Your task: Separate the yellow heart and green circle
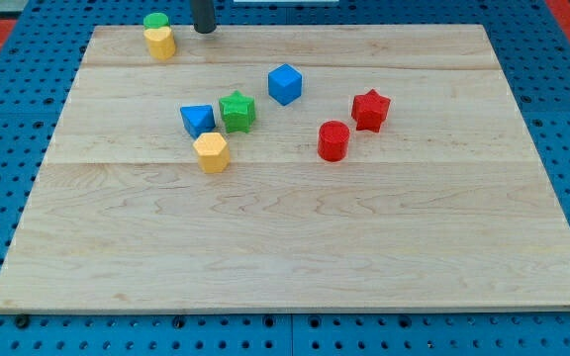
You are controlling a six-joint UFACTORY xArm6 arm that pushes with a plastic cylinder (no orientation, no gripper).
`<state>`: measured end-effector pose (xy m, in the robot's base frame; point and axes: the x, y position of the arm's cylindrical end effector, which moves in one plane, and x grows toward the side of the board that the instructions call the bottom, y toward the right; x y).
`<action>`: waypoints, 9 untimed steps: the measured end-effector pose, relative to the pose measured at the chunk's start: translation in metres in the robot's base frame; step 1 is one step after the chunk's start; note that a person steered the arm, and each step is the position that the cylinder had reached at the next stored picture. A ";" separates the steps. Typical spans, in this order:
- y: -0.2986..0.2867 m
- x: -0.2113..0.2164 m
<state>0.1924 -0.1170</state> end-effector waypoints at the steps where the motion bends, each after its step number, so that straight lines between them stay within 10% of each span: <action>1: 0.000 0.000; 3: 0.072 0.059; 7: -0.162 0.113; 9: -0.188 0.109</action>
<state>0.3016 -0.3050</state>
